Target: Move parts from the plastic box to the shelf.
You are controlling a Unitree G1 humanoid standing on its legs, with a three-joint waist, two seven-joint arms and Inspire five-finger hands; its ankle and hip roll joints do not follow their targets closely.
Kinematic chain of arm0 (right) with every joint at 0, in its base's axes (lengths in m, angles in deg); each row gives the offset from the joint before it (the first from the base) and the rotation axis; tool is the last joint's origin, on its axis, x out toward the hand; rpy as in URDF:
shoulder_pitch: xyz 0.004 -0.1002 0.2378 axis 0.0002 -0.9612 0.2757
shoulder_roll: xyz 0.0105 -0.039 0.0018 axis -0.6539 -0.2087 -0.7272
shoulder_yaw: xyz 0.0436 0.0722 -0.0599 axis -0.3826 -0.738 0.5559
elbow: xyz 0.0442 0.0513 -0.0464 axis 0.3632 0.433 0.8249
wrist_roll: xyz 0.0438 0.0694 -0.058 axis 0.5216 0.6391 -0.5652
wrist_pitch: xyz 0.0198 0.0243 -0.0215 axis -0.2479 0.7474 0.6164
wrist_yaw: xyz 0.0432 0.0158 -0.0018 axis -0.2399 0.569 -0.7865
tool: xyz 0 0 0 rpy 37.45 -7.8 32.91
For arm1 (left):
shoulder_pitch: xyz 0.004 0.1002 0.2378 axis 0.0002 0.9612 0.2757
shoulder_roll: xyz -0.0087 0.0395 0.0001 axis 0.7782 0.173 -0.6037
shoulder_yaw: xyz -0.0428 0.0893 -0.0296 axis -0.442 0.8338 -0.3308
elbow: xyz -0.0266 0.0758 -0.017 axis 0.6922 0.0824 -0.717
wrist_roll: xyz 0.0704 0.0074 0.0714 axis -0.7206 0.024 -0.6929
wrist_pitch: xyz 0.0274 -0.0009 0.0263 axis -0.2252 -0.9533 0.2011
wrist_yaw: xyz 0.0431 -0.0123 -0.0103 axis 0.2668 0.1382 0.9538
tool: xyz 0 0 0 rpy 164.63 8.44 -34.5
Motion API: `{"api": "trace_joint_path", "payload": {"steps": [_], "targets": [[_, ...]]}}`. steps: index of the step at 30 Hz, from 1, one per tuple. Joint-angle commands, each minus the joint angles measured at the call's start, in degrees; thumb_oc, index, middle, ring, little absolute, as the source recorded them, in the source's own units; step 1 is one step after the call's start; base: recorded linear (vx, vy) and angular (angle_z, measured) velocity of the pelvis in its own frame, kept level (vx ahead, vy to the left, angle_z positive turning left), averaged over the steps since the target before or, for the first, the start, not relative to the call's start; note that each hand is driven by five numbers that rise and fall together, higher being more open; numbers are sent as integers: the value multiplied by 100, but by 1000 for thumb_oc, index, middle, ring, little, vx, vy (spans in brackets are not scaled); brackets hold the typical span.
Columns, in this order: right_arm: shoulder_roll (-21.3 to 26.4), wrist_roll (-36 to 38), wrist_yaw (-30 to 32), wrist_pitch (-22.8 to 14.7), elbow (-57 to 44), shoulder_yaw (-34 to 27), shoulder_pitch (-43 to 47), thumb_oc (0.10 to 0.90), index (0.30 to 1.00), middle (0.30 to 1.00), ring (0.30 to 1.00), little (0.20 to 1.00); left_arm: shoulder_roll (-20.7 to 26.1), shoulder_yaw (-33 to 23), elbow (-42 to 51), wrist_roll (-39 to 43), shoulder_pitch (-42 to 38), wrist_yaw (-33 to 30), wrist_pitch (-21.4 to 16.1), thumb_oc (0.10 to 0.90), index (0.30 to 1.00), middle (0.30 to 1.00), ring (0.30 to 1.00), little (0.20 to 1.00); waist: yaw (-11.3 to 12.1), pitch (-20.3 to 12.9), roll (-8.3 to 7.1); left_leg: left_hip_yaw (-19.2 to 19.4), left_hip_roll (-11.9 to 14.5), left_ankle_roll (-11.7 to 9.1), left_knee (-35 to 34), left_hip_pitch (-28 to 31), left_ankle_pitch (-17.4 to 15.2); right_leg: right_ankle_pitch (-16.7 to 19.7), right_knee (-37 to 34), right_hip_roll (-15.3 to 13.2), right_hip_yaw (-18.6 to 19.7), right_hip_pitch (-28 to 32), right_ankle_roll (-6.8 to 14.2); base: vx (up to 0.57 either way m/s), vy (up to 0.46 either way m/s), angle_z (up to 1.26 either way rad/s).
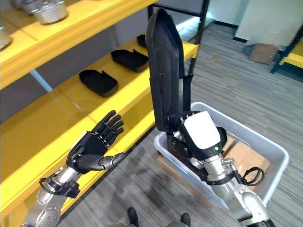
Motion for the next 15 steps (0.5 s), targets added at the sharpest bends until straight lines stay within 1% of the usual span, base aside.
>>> {"api": "trace_joint_path", "payload": {"steps": [1,2,3,5,6,7,8,9,11,12,13,14,15], "targets": [[248,492,68,-455,-694,21,773,400,300,300,300,300,106,-336,574,201,-204,42,-501,900,1000,1000,1000,1000,-9,-576,-41,164,620,-293,17,418,-609,-221,33,520,-127,-174,-142,-4,250,15],[247,492,67,-455,-694,22,773,400,300,300,300,300,106,-336,574,201,-204,42,-501,900,1000,1000,1000,1000,-10,-576,-42,163,619,-293,18,419,-609,-220,31,519,-128,-172,-141,-14,350,24],[195,526,-13,-421,-769,75,764,400,300,300,300,300,87,-371,573,205,-164,64,-430,900,1000,1000,1000,1000,104,-558,-144,170,530,-194,55,411,-694,-91,-39,435,-224,-168,-46,-21,166,16],[138,444,-66,-246,-854,112,740,400,300,300,300,300,36,-434,579,281,-118,163,-392,900,1000,1000,1000,1000,206,-527,-253,174,423,-88,93,394,-791,63,-111,342,-301,-184,31,-23,195,12],[126,449,-84,-196,-860,114,733,400,300,300,300,300,19,-437,569,337,-103,197,-384,900,1000,1000,1000,1000,224,-524,-276,174,404,-72,95,390,-804,92,-119,328,-314,-193,42,-13,180,14],[105,492,-111,-148,-839,82,686,400,300,300,300,300,-32,-467,546,568,-51,297,-337,900,1000,1000,1000,1000,271,-505,-328,230,381,-39,114,387,-842,164,-32,248,-382,-247,66,-4,179,31],[49,529,-172,-144,-833,95,637,400,300,300,300,300,-59,-481,509,500,-14,441,-299,900,1000,1000,1000,1000,305,-490,-353,268,368,6,139,373,-866,170,155,177,-398,-309,69,-3,152,30],[24,543,-192,-145,-832,96,621,400,300,300,300,300,-57,-464,491,426,1,506,-295,900,1000,1000,1000,1000,309,-481,-360,262,365,27,152,357,-872,145,243,182,-371,-331,61,11,78,28],[-7,566,-263,-70,-901,98,574,400,300,300,300,300,-16,-386,487,351,17,580,-300,900,1000,1000,1000,1000,280,-463,-370,167,341,77,201,292,-894,16,415,292,-181,-381,27,25,17,22],[-2,536,-267,15,-978,72,483,400,300,300,300,300,-7,-324,517,364,8,588,-233,900,1000,1000,1000,1000,222,-449,-381,6,291,139,248,239,-921,-82,568,429,106,-460,-5,68,31,29],[63,447,-187,74,-1066,-27,279,400,300,300,300,300,27,-243,531,444,-46,622,-165,900,1000,1000,1000,1000,72,-433,-382,-221,214,222,276,207,-958,-348,735,773,597,-545,-89,71,36,36],[79,440,-163,93,-1078,-54,235,400,300,300,300,300,31,-227,531,454,-59,632,-155,900,1000,1000,1000,1000,45,-433,-380,-259,202,234,277,204,-963,-408,770,840,675,-563,-110,60,40,80],[119,444,-92,105,-1102,-118,136,400,300,300,300,300,63,-197,558,482,-73,627,-149,900,1000,1000,1000,1000,-7,-445,-386,-303,172,244,281,171,-967,-492,785,1007,796,-593,-191,43,15,116]]}}
